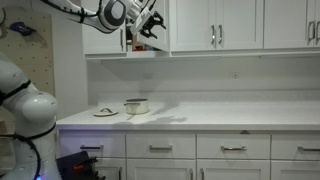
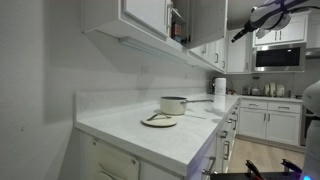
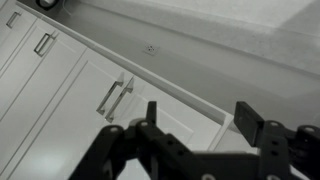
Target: Close the top right cabinet door
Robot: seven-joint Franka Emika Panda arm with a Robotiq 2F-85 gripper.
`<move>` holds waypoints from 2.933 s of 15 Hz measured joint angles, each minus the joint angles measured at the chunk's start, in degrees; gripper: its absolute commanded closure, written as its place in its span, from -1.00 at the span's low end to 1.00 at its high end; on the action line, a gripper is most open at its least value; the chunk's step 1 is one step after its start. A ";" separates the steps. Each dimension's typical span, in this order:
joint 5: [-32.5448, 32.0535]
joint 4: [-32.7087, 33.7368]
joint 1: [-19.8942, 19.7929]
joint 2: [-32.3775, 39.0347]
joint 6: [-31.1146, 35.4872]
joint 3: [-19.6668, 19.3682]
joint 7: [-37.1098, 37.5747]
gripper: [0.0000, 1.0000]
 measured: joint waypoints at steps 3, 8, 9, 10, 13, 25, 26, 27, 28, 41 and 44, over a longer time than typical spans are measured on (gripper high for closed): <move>0.27 0.89 0.31 0.22 0.00 0.93 -0.95 0.46; 0.27 1.69 -0.21 0.07 0.02 2.89 -0.99 1.00; 0.27 1.76 -0.21 -0.08 0.02 3.23 -1.00 1.00; 0.27 1.80 -0.17 -0.32 0.02 3.61 -1.02 1.00; 0.34 1.80 0.74 -1.56 0.02 4.45 -1.33 0.99; 5.55 1.65 10.87 -3.03 -0.03 4.54 -8.09 0.99; 5.72 1.64 11.53 -2.84 -0.03 4.58 -8.26 0.99; 5.90 1.63 12.10 -2.63 -0.03 4.59 -8.56 0.99; 6.08 1.62 12.61 -2.38 -0.03 4.63 -8.78 0.99; 6.39 1.60 13.78 1.44 0.20 9.96 -8.74 0.99; 6.39 1.64 13.09 3.33 1.24 11.61 -8.55 0.99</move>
